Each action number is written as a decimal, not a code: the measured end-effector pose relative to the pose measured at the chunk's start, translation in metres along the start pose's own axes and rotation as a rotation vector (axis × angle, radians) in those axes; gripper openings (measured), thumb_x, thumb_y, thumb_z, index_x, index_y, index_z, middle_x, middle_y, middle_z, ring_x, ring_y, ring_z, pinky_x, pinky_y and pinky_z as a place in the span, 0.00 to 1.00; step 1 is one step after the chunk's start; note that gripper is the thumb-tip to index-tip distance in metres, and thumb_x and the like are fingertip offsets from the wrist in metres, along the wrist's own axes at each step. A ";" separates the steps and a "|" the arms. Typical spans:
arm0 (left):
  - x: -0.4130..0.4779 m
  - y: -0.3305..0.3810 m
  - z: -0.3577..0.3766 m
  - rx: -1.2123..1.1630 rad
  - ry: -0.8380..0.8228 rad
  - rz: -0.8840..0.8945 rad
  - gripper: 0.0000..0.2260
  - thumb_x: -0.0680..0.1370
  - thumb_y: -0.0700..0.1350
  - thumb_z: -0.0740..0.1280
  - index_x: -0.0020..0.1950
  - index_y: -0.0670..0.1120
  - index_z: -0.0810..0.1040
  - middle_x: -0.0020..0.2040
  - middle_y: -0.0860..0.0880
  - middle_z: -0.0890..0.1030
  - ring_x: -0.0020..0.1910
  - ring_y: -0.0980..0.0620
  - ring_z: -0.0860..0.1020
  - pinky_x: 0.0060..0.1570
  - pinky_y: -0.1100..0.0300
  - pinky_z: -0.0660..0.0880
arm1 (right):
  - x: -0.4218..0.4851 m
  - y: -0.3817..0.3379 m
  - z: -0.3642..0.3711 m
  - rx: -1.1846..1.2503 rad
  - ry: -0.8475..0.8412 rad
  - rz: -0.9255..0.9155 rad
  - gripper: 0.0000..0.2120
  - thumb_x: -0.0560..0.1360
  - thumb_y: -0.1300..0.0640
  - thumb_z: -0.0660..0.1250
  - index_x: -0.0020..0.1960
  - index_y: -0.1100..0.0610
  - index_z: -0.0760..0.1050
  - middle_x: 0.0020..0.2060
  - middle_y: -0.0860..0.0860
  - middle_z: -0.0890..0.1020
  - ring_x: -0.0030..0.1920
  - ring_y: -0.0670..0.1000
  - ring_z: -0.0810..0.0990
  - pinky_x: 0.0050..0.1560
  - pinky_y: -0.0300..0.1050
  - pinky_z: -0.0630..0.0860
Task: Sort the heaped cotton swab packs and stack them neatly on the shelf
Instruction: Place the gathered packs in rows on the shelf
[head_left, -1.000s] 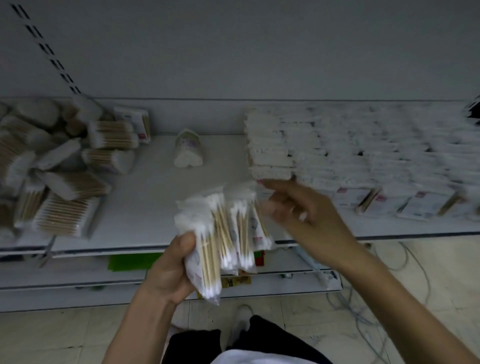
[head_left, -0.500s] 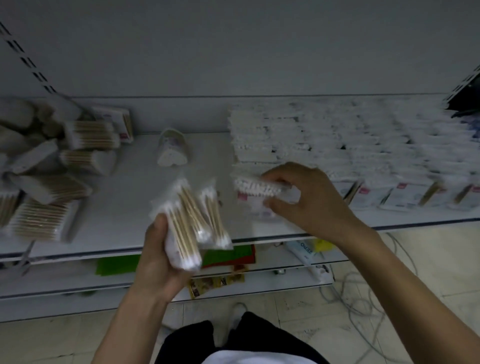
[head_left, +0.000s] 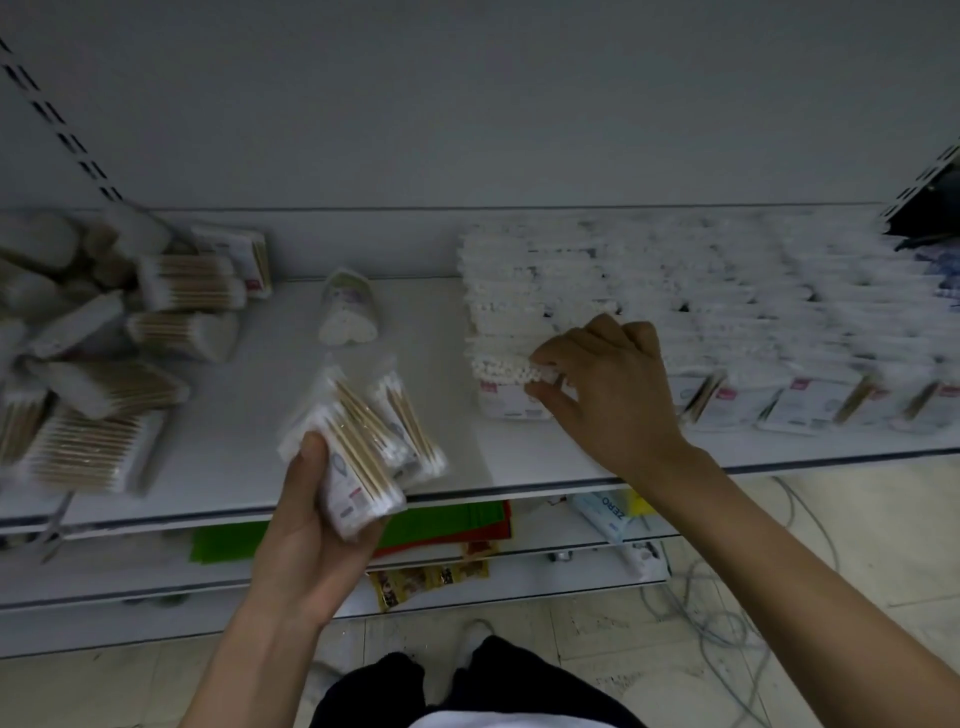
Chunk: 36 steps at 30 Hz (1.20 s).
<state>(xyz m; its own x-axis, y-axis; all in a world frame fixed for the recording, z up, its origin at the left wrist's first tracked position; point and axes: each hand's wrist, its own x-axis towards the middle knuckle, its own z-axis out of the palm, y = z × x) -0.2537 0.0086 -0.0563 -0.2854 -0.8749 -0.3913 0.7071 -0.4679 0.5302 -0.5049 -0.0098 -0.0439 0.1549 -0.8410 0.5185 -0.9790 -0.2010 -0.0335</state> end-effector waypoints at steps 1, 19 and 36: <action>0.000 0.000 0.001 0.006 -0.004 0.002 0.33 0.41 0.55 0.86 0.44 0.51 0.87 0.51 0.49 0.85 0.50 0.52 0.83 0.57 0.50 0.74 | -0.002 0.001 0.001 0.011 0.007 0.013 0.08 0.67 0.52 0.72 0.42 0.56 0.81 0.34 0.50 0.81 0.40 0.55 0.78 0.45 0.46 0.60; 0.001 -0.005 0.014 0.127 -0.172 -0.083 0.29 0.46 0.53 0.85 0.44 0.48 0.87 0.47 0.48 0.85 0.45 0.52 0.84 0.38 0.59 0.80 | -0.014 -0.002 0.008 -0.141 0.116 -0.018 0.14 0.69 0.54 0.72 0.54 0.54 0.82 0.46 0.54 0.81 0.49 0.55 0.71 0.49 0.48 0.62; 0.046 0.030 0.002 0.593 -0.212 0.159 0.30 0.47 0.61 0.83 0.40 0.45 0.83 0.34 0.48 0.83 0.33 0.53 0.82 0.34 0.61 0.79 | 0.032 -0.054 -0.033 0.902 -0.326 0.335 0.08 0.73 0.57 0.72 0.41 0.50 0.72 0.32 0.45 0.75 0.31 0.43 0.74 0.35 0.39 0.71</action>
<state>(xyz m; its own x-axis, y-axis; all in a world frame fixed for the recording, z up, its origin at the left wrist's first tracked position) -0.2466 -0.0457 -0.0568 -0.3707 -0.9167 -0.1492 0.2914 -0.2673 0.9185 -0.4512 -0.0093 0.0024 0.0515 -0.9925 0.1108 -0.5349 -0.1211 -0.8362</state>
